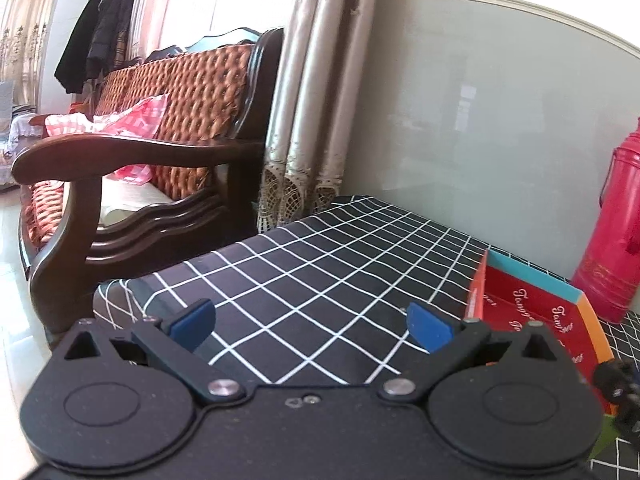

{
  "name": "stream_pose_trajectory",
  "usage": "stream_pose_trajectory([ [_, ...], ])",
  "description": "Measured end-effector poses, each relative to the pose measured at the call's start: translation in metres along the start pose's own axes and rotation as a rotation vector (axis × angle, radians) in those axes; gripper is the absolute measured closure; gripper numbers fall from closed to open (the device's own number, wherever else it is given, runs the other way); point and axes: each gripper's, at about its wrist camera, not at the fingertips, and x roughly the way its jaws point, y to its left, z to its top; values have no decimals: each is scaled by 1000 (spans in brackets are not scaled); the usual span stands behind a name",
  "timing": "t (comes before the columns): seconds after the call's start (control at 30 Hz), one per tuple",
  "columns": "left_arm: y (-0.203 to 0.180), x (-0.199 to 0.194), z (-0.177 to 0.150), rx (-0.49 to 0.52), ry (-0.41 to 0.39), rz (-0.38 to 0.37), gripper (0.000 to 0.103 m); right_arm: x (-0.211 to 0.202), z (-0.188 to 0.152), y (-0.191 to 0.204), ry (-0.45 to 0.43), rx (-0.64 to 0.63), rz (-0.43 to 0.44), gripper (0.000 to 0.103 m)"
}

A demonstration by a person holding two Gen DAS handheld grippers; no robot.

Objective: Organize fruits
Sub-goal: 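Carry the mangosteen into the box and open the right gripper, then reach the left gripper to another orange and grasp it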

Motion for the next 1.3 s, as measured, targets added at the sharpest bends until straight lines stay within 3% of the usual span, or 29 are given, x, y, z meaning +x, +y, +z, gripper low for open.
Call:
stream_pose_trajectory([
  [0.23, 10, 0, 2, 2, -7, 15, 7, 19, -5, 17, 27, -17, 18, 62],
  [0.3, 13, 0, 2, -6, -6, 19, 7, 18, -4, 15, 23, -9, 22, 41],
  [0.33, 14, 0, 3, -11, -5, 20, 7, 16, -4, 13, 14, 8, 22, 20],
  [0.37, 14, 0, 3, -16, -3, 20, 7, 12, -3, 9, -5, 29, 15, 12],
  [0.63, -3, -4, 2, 14, -9, -14, 7, -17, 9, -22, -94, 94, -83, 11],
  [0.8, -22, -12, 1, 35, -29, -64, 7, -33, 12, -46, -108, 121, -201, 0],
  [1.03, -82, -30, -12, 146, -47, -234, 7, -56, 7, -84, -93, 122, -390, 0],
  [1.3, -162, -49, -46, 292, -7, -467, 7, -91, -2, -136, -89, 149, -666, 0],
])
